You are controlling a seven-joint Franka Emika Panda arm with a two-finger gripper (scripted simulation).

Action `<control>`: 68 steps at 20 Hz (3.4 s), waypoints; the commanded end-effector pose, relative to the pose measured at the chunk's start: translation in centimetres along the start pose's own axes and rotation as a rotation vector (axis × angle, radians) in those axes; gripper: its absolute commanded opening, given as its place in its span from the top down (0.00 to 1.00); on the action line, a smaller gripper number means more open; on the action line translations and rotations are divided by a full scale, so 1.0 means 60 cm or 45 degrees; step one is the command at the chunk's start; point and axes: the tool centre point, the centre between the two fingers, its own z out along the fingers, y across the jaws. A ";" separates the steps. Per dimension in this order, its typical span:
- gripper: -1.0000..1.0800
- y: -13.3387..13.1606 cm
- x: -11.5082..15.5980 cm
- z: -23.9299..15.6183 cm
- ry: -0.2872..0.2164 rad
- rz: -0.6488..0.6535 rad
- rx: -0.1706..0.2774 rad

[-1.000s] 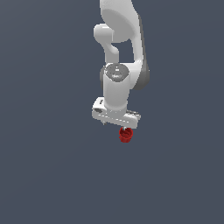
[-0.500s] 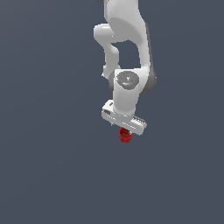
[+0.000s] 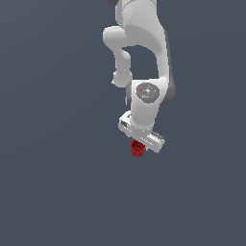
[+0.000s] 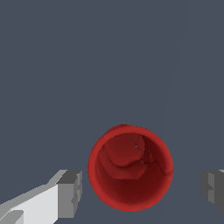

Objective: Pick up the object and move it to a goal position.

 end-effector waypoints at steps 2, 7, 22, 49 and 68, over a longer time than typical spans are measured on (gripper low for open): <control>0.04 -0.005 -0.004 0.004 -0.001 0.034 0.000; 0.04 -0.006 -0.005 0.006 -0.001 0.040 -0.001; 0.04 -0.006 -0.006 0.089 -0.001 0.045 -0.001; 1.00 -0.004 -0.077 0.077 -0.001 0.045 0.000; 1.00 -0.002 -0.232 0.051 -0.001 0.045 0.000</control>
